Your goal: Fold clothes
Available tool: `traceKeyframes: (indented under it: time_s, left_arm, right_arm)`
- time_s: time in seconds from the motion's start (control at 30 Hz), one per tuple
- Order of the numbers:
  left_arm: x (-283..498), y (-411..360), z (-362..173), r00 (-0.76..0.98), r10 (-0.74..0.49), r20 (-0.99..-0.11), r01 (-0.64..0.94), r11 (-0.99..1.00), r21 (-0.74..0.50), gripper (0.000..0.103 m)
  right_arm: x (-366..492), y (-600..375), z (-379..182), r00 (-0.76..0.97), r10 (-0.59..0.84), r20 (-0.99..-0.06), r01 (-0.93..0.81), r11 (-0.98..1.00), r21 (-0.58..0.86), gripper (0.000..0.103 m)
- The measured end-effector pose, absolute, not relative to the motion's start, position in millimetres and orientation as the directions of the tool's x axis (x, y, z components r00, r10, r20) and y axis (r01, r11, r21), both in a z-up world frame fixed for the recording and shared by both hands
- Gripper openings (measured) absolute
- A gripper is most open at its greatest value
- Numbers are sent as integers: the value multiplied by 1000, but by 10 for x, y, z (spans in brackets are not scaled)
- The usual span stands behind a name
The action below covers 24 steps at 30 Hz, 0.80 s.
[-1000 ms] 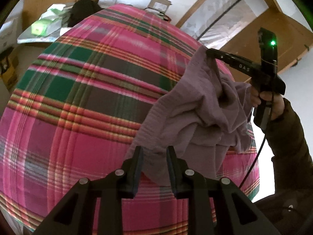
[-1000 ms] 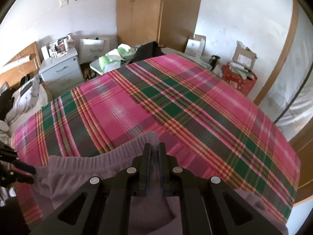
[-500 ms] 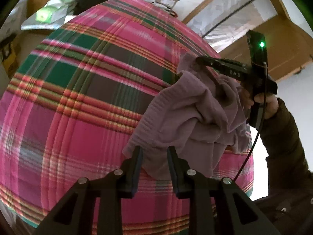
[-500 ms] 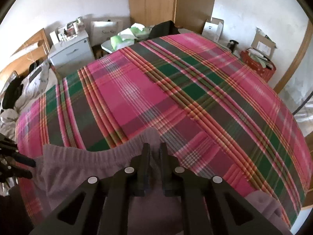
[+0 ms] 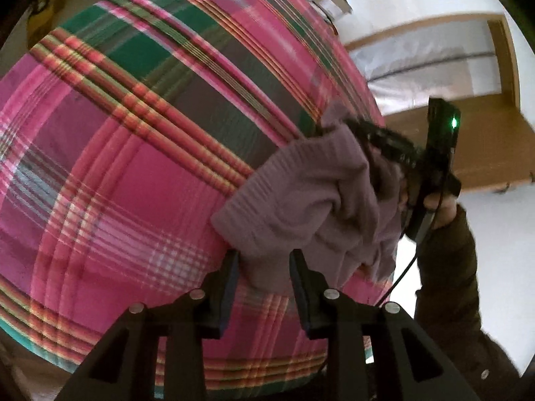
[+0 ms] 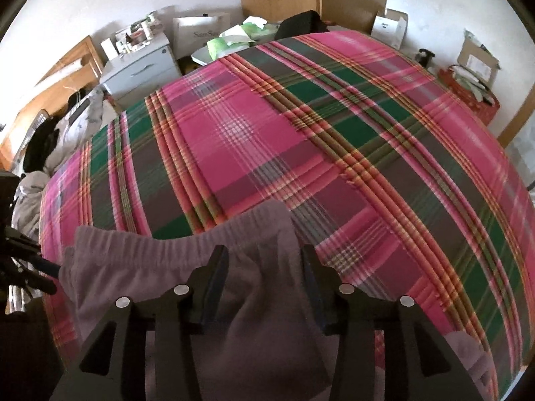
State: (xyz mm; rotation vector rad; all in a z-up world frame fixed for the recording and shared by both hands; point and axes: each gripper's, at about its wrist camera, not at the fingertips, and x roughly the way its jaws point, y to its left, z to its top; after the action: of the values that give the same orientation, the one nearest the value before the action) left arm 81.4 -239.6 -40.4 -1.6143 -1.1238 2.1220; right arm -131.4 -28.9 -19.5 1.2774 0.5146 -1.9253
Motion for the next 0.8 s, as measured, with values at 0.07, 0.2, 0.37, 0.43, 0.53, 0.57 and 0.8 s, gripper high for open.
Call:
traceKeyframes:
  time_s: [0.07, 0.2, 0.37, 0.43, 0.53, 0.57, 0.8]
  left_arm:
    - [792, -2415, -446, -360, 613, -703, 274, -651, -708, 32]
    - [766, -2424, -478, -369, 630, -684, 295, -618, -728, 32]
    - [751, -2508, -555, -379, 668, -641, 327, -551, -768, 32]
    - [777, -2579, -579, -402, 666, -629, 351, -522, -777, 32]
    - [820, -2637, -564, -442, 634, -635, 369, -517, -773, 32]
    - [834, -2656, -559, -455, 623, -637, 375, -515, -771, 33]
    - [775, -2578, -489, -456, 605, -653, 361, -544, -757, 40]
  right_arm:
    - [-1340, -322, -229, -200, -364, -910, 775, -627, 81, 47]
    - [-1386, -372, -273, -177, -369, -913, 781, -617, 98, 47]
    - [-1405, -396, -299, -158, -362, -918, 792, -603, 101, 47]
    - [-1427, -387, -303, -149, -366, -919, 788, -605, 113, 47]
    - [-1430, -370, -306, -143, -372, -917, 787, -604, 122, 47]
    - [-1432, -368, -311, -141, -373, -917, 787, -605, 125, 47]
    - [-1456, -364, -307, -138, -380, -915, 782, -609, 135, 47]
